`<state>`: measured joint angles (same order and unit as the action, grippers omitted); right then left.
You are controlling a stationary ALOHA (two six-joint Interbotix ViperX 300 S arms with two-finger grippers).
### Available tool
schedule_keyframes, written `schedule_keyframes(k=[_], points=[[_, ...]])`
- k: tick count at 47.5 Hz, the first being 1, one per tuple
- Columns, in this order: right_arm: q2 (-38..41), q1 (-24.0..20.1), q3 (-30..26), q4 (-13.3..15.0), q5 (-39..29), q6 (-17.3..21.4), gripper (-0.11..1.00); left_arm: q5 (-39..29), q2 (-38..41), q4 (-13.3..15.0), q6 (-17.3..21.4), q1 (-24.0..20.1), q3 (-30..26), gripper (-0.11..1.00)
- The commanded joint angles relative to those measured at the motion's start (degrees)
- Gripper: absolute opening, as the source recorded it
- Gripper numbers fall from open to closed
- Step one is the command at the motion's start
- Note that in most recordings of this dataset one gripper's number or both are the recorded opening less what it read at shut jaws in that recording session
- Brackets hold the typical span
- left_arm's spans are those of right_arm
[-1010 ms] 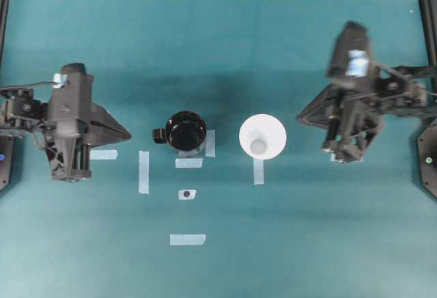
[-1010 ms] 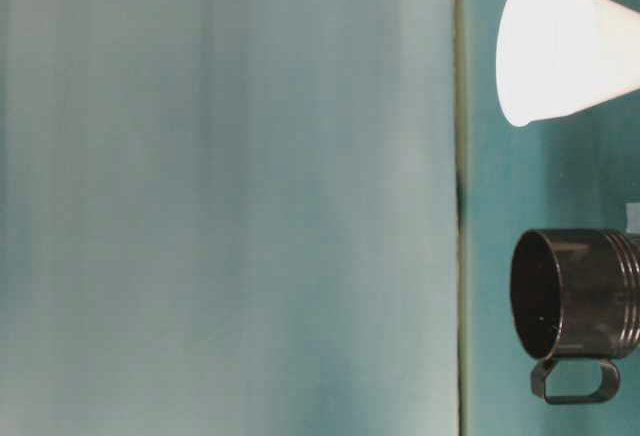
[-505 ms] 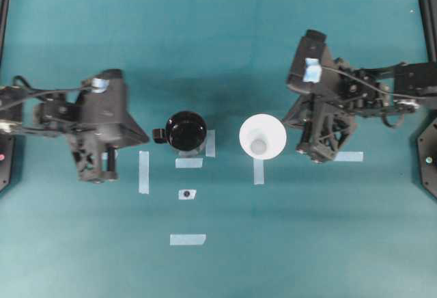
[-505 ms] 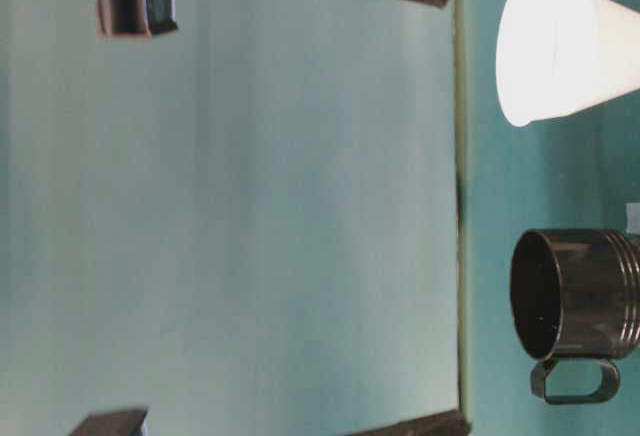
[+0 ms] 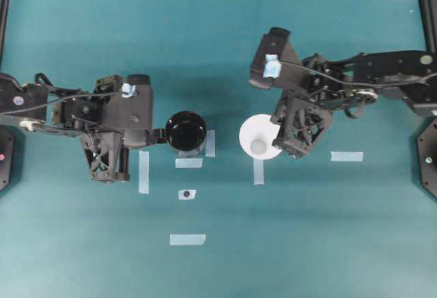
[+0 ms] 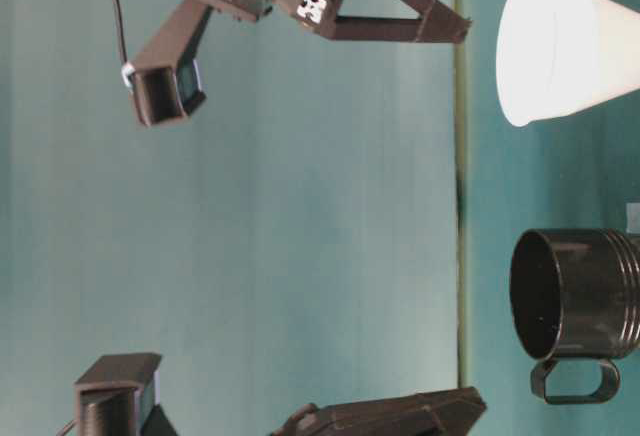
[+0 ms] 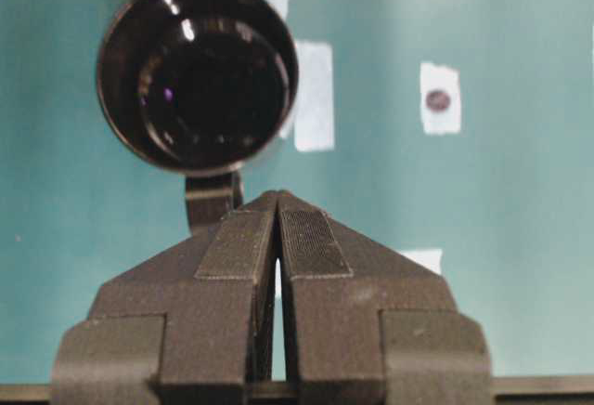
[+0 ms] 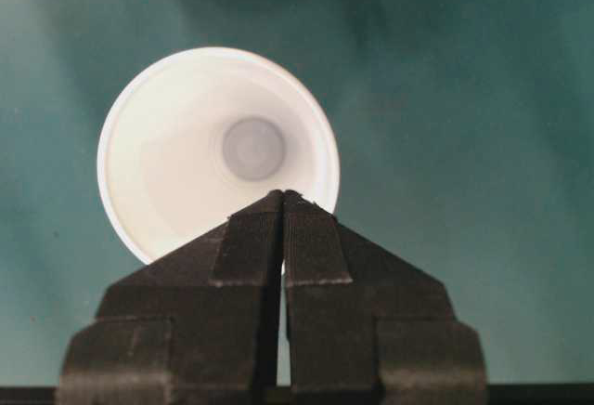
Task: Holding the cup holder with the left arm, the right arm places the cup into the cup holder.
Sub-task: 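Move left gripper to black holder handle, right gripper over white cup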
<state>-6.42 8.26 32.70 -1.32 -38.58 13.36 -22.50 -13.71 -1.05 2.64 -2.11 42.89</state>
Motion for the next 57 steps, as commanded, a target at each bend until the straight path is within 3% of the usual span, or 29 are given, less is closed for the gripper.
schedule_keyframes(k=[1,20,57], points=[[0.09,0.09,-2.20,0.00,-0.88,0.00,0.04,-0.79,0.26,-0.18,0.09,0.00,-1.67,0.04],[2.20,0.00,-4.48,-0.09,-2.02,0.00,0.04,-3.34,3.78,-0.26,3.78,-1.14,-4.22,0.04],[2.55,-0.09,-4.57,0.00,-2.81,-0.18,0.04,-5.27,4.57,-0.44,6.42,-2.72,-5.10,0.04]])
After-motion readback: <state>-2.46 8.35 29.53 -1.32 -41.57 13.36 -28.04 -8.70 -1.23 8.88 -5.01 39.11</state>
